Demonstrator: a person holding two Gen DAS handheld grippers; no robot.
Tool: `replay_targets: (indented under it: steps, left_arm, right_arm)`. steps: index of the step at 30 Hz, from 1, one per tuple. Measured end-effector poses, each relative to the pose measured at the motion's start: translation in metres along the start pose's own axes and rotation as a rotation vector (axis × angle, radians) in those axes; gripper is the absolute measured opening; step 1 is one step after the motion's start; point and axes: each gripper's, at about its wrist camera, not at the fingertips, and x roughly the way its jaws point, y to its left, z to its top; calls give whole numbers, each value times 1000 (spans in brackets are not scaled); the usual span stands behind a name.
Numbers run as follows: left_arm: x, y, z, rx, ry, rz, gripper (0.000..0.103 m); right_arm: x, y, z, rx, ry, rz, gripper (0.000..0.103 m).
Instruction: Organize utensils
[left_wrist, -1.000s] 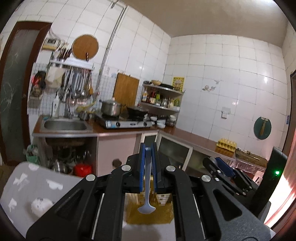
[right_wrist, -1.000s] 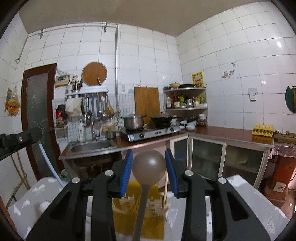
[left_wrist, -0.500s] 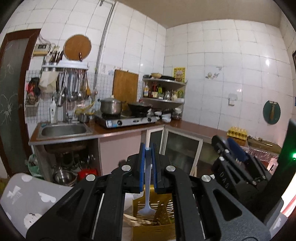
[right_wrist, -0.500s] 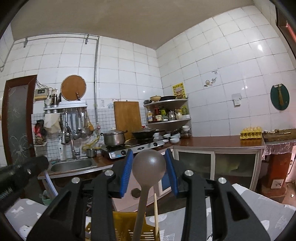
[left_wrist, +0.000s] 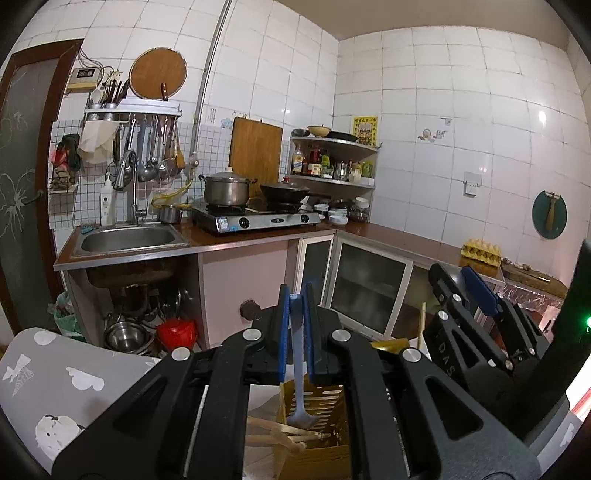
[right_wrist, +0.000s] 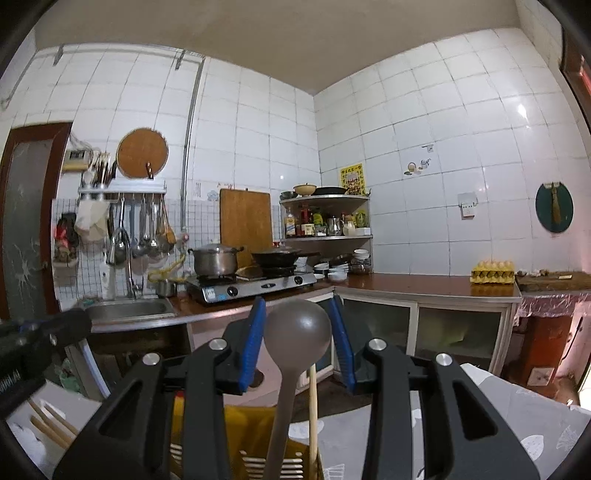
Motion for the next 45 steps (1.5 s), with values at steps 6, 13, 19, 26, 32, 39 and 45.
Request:
replay_targets:
  steps: [6,13,19,26,32,39,45]
  left_arm:
    - [3,9,-3,-25,31,4,6]
    - [5,8,-8,-8,35,11,6]
    - [11,12,-14,-30,70,17,7]
    - [-20,20,-2,-32,78,56,25]
    - [-90,31,8,-18,29,137,84]
    - [-163,37,-27,14,59,184,98]
    - [-213,43,-85,14,91,214,98]
  right_arm:
    - [-14,-15,25,109,-62,-17,36]
    - [-5,0,18,63,-38,-61,36]
    - [6,4,-1,-13,68,-51,36]
    - [0,-14,0,-40,239,-33,73]
    - [-48,-38,11,-48,311,-1,80]
    - [-137,-54,-4,-67,334,88,94]
    - [-200,-62,-44,-27,367,159,98]
